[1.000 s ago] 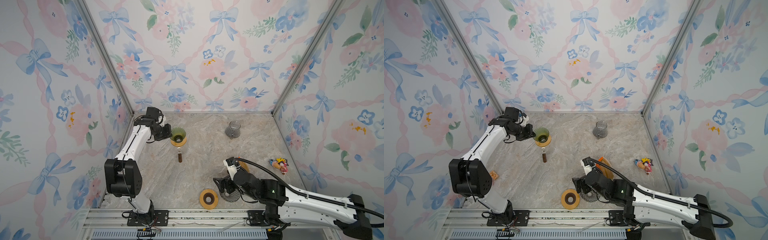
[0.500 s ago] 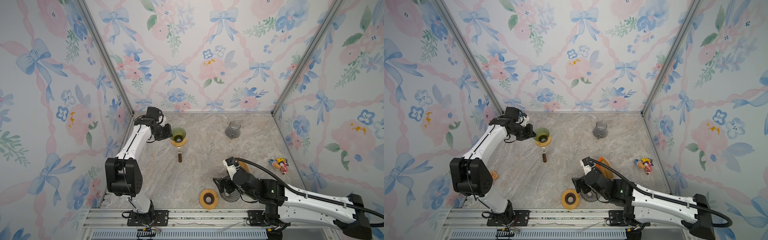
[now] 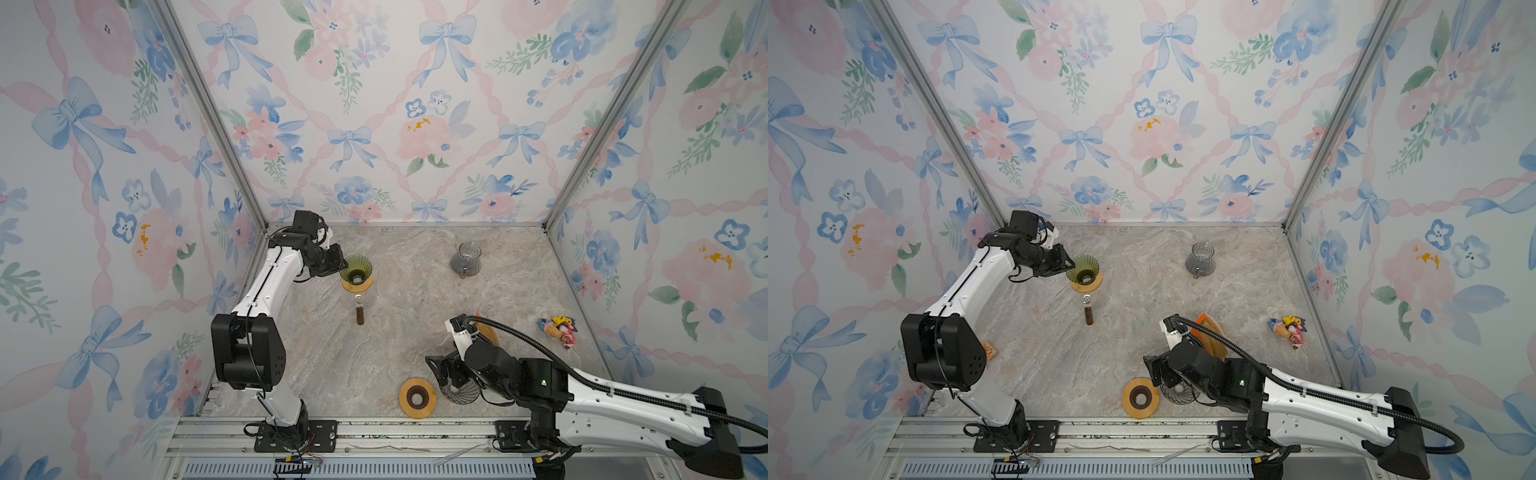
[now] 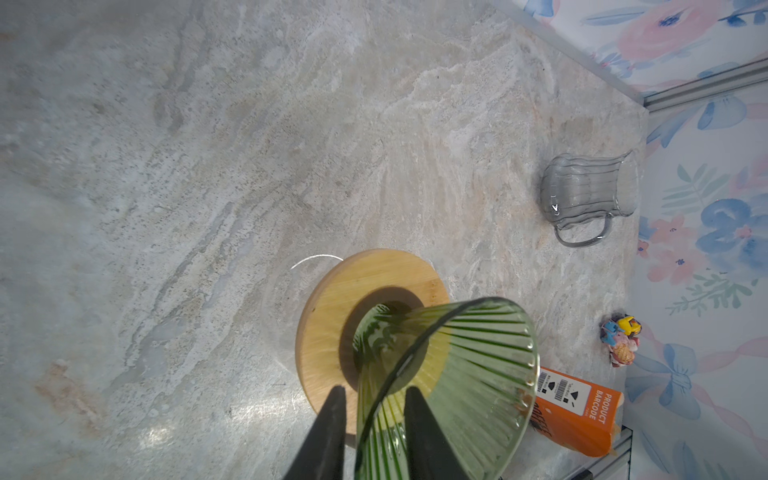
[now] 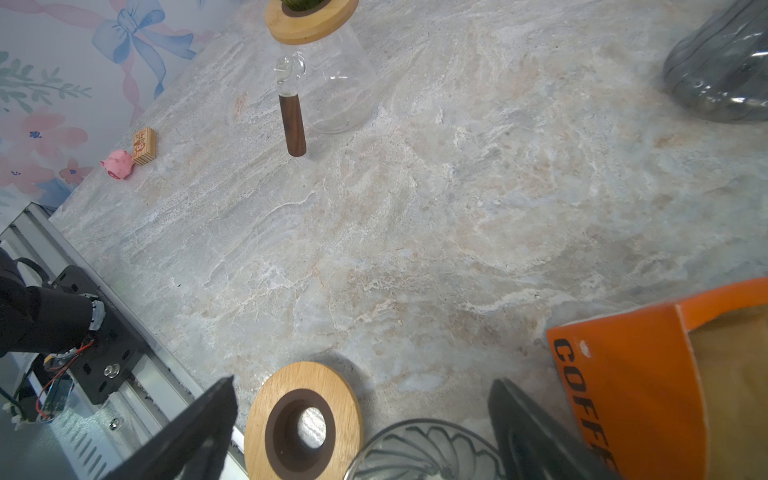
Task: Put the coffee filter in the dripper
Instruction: 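Lower the green dripper into the wooden ring on the server with the left gripper, then open the left gripper and lift away while the right gripper moves to the filter box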
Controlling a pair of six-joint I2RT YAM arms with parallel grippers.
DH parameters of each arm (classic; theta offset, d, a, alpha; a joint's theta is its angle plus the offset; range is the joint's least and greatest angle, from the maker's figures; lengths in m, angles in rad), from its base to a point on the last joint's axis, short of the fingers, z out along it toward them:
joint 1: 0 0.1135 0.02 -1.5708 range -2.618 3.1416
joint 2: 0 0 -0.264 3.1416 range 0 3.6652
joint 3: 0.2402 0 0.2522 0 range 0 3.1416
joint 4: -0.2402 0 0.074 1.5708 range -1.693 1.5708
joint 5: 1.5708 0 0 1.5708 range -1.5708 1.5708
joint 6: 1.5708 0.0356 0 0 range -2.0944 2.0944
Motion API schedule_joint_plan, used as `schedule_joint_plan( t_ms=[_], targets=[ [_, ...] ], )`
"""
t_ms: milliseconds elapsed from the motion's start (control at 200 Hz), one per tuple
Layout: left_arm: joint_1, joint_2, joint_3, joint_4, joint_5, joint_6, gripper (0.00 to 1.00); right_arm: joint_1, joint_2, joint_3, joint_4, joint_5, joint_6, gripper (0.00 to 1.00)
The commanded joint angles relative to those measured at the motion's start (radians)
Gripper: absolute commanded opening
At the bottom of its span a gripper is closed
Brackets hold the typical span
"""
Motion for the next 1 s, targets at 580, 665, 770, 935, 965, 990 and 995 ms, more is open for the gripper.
schedule_joint_plan(
  t_ms=[580, 665, 770, 935, 965, 990, 995],
  targets=[
    [0.01, 0.056, 0.05, -0.004, 0.02, -0.001, 0.21, 0.012, -0.009, 0.015, 0.002, 0.026, -0.002, 0.97],
    [0.01, 0.055, 0.053, -0.004, 0.021, -0.002, 0.25, 0.012, -0.011, 0.012, 0.008, 0.028, -0.002, 0.97],
    [0.01, 0.051, 0.057, -0.005, 0.019, -0.001, 0.3, 0.013, -0.006, 0.015, 0.011, 0.027, -0.004, 0.97],
    [0.01, 0.029, 0.057, -0.004, 0.002, 0.002, 0.4, 0.012, -0.002, 0.027, 0.003, 0.028, -0.008, 0.97],
    [0.011, 0.02, 0.056, -0.003, -0.004, 0.004, 0.42, 0.011, -0.002, 0.029, 0.001, 0.029, -0.009, 0.97],
    [0.01, 0.014, 0.057, -0.003, -0.009, 0.006, 0.45, 0.01, -0.002, 0.032, -0.002, 0.031, -0.01, 0.97],
    [0.01, 0.013, 0.056, -0.004, -0.011, 0.007, 0.45, 0.01, -0.001, 0.033, -0.003, 0.031, -0.01, 0.97]
  ],
)
